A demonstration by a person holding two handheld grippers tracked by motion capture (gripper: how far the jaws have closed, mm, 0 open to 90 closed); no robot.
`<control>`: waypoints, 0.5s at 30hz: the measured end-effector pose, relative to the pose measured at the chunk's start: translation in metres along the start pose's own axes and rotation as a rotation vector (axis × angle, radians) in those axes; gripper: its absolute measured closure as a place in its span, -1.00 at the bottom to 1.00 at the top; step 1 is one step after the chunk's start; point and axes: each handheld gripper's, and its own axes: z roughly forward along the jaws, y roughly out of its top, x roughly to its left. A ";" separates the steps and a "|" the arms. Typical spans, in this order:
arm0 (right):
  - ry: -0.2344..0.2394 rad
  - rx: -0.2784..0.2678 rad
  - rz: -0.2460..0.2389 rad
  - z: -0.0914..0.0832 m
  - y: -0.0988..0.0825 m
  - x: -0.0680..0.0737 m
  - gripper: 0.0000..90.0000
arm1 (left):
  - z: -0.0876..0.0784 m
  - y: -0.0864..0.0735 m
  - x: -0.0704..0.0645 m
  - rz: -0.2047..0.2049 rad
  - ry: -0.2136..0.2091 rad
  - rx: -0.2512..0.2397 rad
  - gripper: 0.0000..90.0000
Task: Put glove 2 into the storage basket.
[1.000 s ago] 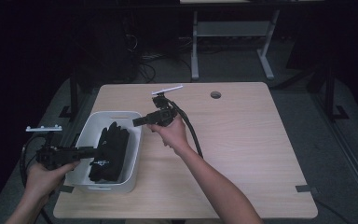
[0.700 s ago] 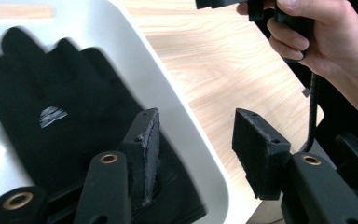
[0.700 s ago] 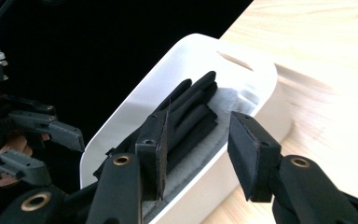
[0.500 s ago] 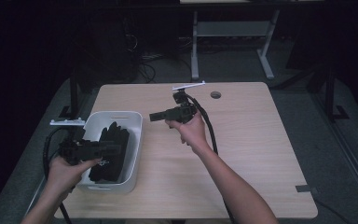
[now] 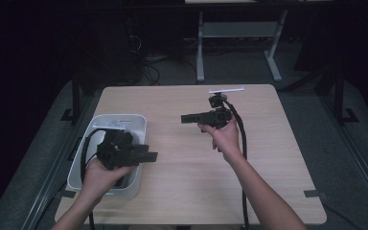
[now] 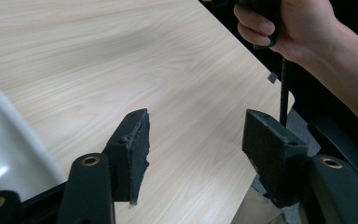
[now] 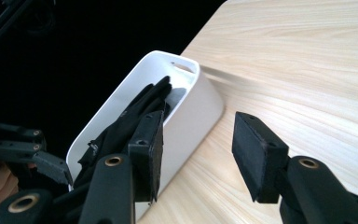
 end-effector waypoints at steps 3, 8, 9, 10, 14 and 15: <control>-0.017 -0.019 0.008 -0.015 -0.004 -0.007 0.16 | 0.013 0.002 -0.009 0.014 -0.015 0.011 -0.13; -0.038 -0.042 0.027 -0.032 -0.011 -0.015 0.15 | 0.029 0.003 -0.024 0.035 -0.039 0.028 -0.18; -0.046 -0.051 0.038 -0.040 -0.014 -0.019 0.14 | 0.031 0.003 -0.026 0.041 -0.041 0.031 -0.20; -0.050 -0.058 0.042 -0.043 -0.015 -0.021 0.14 | 0.034 0.002 -0.028 0.046 -0.040 0.035 -0.20; -0.072 -0.061 0.049 -0.054 -0.021 -0.026 0.13 | 0.045 0.001 -0.037 0.061 -0.056 0.051 -0.24; -0.083 -0.059 0.055 -0.059 -0.025 -0.029 0.12 | 0.052 0.000 -0.043 0.068 -0.066 0.058 -0.25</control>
